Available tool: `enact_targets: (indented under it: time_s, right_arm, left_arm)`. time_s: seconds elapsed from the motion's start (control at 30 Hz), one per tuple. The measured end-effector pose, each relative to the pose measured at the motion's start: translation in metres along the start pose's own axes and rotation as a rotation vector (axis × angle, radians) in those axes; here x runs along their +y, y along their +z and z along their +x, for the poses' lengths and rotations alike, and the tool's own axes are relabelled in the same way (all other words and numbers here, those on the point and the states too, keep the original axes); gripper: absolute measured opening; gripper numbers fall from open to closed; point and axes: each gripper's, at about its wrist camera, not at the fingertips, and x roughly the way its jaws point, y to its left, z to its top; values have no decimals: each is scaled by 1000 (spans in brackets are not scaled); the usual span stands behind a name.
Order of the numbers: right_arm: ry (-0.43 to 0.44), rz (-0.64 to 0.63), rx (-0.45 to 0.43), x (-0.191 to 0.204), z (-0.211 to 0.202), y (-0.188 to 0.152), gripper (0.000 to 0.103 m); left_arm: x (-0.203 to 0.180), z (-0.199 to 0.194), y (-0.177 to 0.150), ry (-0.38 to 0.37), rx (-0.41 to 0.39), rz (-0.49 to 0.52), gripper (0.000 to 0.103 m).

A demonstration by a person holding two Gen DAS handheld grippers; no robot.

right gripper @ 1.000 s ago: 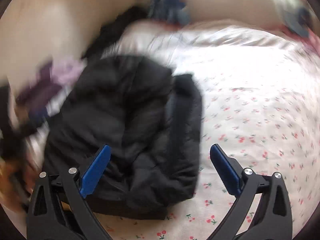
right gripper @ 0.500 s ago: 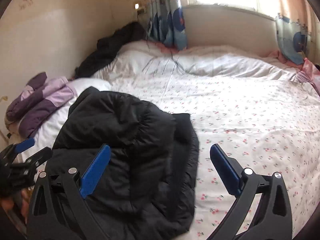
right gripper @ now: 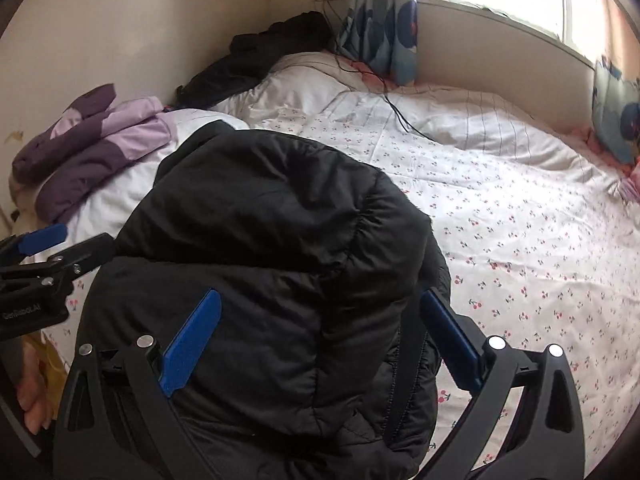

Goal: Fold large clothes
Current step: 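Release the folded jacket and hold both grippers open above it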

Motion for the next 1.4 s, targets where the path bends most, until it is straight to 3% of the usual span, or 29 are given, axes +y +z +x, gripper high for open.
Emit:
enact_targets:
  time_s: [0.13, 0.47, 0.83, 1.4]
  right_arm:
    - [9, 28, -10, -4, -12, -9, 96]
    - [31, 35, -8, 1, -13, -10, 96]
    - [27, 34, -14, 0, -14, -12, 96]
    - [23, 25, -9, -1, -16, -15, 96]
  left_arm:
    - [-3, 1, 0, 72, 4, 19, 96]
    - [2, 2, 0, -38, 57, -45, 96]
    - [-6, -1, -1, 18, 54, -9, 96]
    - [-11, 0, 1, 25, 58, 3, 96]
